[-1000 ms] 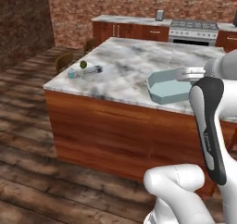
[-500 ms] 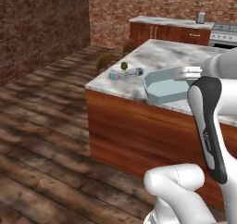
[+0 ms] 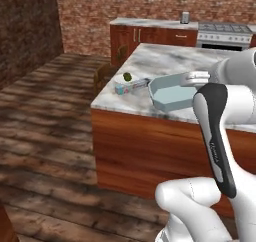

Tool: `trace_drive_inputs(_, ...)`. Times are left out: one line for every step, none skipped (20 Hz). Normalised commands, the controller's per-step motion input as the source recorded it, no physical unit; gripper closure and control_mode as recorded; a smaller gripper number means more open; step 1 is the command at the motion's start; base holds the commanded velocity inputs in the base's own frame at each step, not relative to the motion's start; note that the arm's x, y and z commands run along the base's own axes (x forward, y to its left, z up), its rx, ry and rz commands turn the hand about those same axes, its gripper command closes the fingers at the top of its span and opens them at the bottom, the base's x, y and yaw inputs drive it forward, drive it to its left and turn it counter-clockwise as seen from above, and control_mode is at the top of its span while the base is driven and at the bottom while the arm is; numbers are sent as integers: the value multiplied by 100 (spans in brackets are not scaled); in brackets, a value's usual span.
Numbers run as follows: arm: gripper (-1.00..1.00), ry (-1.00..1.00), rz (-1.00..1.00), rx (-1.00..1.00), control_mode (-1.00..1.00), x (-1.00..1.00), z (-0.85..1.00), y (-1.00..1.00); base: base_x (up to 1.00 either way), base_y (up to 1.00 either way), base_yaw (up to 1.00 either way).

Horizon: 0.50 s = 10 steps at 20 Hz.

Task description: Retrieve the tupperware and aluminum foil from the cabinet and place them on the dining counter near the plate with lime and mushroom to prepare for storing leftovers.

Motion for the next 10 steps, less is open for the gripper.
trace_drive_inputs(100, 0, 0, 0, 100, 0, 0, 0, 44, 100, -46)
trace_drive_inputs(100, 0, 0, 0, 100, 0, 0, 0, 44, 100, -45)
trace_drive_inputs(100, 0, 0, 0, 100, 0, 0, 0, 47, 100, -43)
trace_drive_inputs(100, 0, 0, 0, 100, 0, 0, 0, 51, 100, -40)
trace_drive_inputs(100, 0, 0, 0, 100, 0, 0, 0, 61, 100, -36)
trace_drive_inputs(100, 0, 0, 0, 100, 0, 0, 0, 86, 100, -27)
trace_drive_inputs(100, 0, 0, 0, 100, 0, 0, 0, 100, 100, -12)
trace_drive_inputs(100, 0, 0, 0, 100, 0, 0, 0, 100, 100, 0)
trace_drive_inputs(100, 0, 0, 0, 100, 0, 0, 0, 100, 100, 17)
trace_drive_inputs(100, 0, 0, 0, 100, 0, 0, 0, 100, 100, 30)
